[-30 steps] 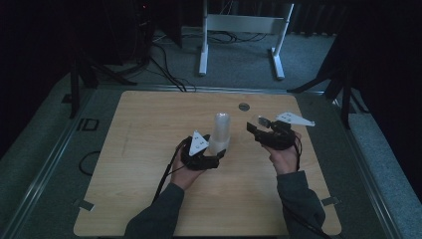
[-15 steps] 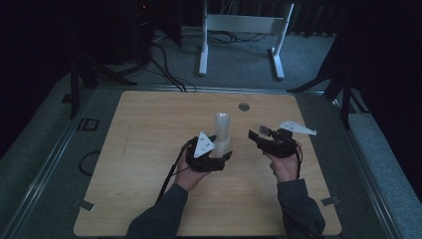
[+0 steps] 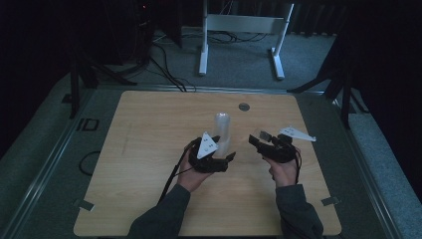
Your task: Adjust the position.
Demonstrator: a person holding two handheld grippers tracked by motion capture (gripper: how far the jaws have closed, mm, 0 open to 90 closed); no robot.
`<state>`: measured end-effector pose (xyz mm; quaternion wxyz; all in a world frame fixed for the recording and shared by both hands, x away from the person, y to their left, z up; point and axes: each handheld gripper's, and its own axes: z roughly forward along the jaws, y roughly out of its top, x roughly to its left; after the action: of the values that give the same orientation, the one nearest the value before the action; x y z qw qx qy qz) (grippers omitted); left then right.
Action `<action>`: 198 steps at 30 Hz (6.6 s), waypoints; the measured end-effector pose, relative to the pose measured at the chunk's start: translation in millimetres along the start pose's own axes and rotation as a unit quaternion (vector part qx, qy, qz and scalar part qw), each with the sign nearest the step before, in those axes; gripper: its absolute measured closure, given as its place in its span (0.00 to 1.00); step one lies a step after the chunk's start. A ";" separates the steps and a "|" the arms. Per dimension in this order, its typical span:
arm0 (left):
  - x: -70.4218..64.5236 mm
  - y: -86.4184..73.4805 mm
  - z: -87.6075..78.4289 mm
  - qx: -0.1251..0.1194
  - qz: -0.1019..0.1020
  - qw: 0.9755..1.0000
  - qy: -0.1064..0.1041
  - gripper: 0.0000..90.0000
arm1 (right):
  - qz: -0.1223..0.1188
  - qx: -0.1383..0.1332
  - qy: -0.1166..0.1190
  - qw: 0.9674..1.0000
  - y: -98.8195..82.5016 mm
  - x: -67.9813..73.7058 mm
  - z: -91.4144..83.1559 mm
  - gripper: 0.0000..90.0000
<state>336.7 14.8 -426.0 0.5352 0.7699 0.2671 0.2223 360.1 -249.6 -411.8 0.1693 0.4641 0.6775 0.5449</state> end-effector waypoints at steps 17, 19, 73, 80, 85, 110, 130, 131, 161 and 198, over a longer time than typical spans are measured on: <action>-6.3 4.4 12.2 0.002 0.007 1.000 -0.014 0.27 | 0.054 -0.004 0.005 0.999 -26.1 1.6 1.6 0.46; -8.3 4.4 14.5 0.004 0.010 1.000 -0.018 0.27 | 0.060 -0.001 0.008 0.998 -28.8 1.8 2.8 0.46; -27.4 -23.0 62.5 0.044 0.013 0.997 -0.063 0.25 | 0.204 -0.019 0.104 0.973 -41.7 -9.5 5.1 0.46; -27.6 -25.1 65.0 0.055 0.012 0.997 -0.054 0.27 | 0.201 -0.017 0.108 0.974 -41.5 -8.8 5.5 0.46; -28.0 -25.0 64.7 0.056 0.012 0.997 -0.053 0.28 | 0.200 -0.016 0.109 0.973 -41.9 -9.5 5.8 0.46; -22.7 -24.3 57.0 0.058 0.029 0.996 -0.061 0.32 | 0.166 -0.003 0.124 0.978 -40.2 -10.4 1.5 0.38; -10.1 -24.1 45.0 0.064 0.039 0.996 -0.056 0.32 | 0.135 0.026 0.141 0.980 -42.4 -13.0 -4.6 0.37; -9.4 -24.0 44.0 0.066 0.040 0.995 -0.056 0.32 | 0.133 0.029 0.142 0.980 -42.7 -13.3 -4.9 0.37; 9.3 -22.2 16.8 0.073 0.043 0.993 -0.082 0.32 | -0.063 0.140 0.086 0.984 -16.9 -6.6 -14.2 0.38; 12.3 -11.6 12.4 0.133 0.094 0.976 -0.146 0.33 | -0.252 0.252 0.065 0.932 8.6 23.2 -12.5 0.46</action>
<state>351.8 17.3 -440.3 0.4382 0.8799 0.1396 0.1194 342.9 -238.3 -393.3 0.1341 0.2688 0.8970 0.3243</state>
